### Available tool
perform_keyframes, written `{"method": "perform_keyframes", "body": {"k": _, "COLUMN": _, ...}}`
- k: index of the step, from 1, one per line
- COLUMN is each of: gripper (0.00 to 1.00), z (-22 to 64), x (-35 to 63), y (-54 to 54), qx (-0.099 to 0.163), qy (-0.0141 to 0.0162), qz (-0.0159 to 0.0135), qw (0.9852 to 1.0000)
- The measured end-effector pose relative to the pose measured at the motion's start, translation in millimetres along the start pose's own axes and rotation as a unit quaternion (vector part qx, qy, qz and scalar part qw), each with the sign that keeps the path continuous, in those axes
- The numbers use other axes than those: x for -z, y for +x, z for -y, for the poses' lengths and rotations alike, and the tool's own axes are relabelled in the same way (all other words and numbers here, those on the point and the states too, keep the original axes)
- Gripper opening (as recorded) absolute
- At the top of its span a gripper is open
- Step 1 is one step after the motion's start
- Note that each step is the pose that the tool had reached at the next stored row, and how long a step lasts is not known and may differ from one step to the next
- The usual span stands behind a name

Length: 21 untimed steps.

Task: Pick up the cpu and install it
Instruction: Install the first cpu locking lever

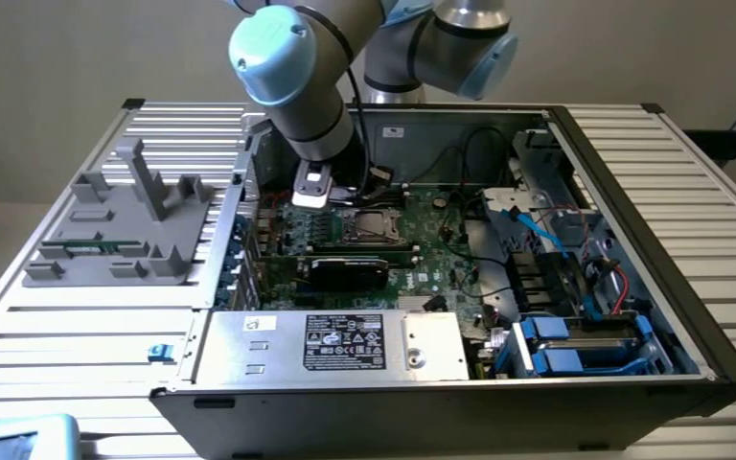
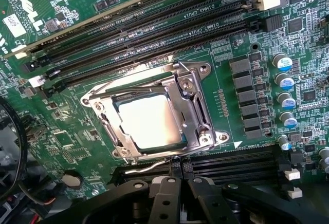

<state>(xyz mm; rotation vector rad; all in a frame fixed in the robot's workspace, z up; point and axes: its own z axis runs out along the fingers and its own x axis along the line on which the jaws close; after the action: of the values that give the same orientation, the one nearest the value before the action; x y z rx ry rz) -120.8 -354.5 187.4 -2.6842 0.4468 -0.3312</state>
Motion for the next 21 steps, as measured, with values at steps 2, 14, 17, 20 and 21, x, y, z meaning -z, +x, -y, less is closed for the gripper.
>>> {"method": "perform_keyframes", "body": {"k": 2, "gripper": 0.11, "z": 0.0, "x": -0.3, "y": 0.3, "qx": 0.0, "qy": 0.0, "qz": -0.0001, "qw": 1.0}}
{"method": "perform_keyframes", "body": {"k": 14, "gripper": 0.11, "z": -0.5, "x": -0.2, "y": -0.6, "qx": -0.001, "qy": 0.0001, "qz": -0.0007, "qw": 1.0}}
{"method": "perform_keyframes", "body": {"k": 17, "gripper": 0.11, "z": -1.9, "x": 4.0, "y": -7.6, "qx": -0.001, "qy": -0.0002, "qz": -0.0005, "qw": 1.0}}
{"method": "perform_keyframes", "body": {"k": 20, "gripper": 0.11, "z": -3.3, "x": 8.6, "y": -15.8, "qx": -0.001, "qy": -0.0001, "qz": -0.0005, "qw": 1.0}}
{"method": "perform_keyframes", "body": {"k": 21, "gripper": 0.11, "z": -3.9, "x": 9.7, "y": -18.3, "qx": -0.001, "qy": -0.0001, "qz": -0.0004, "qw": 1.0}}
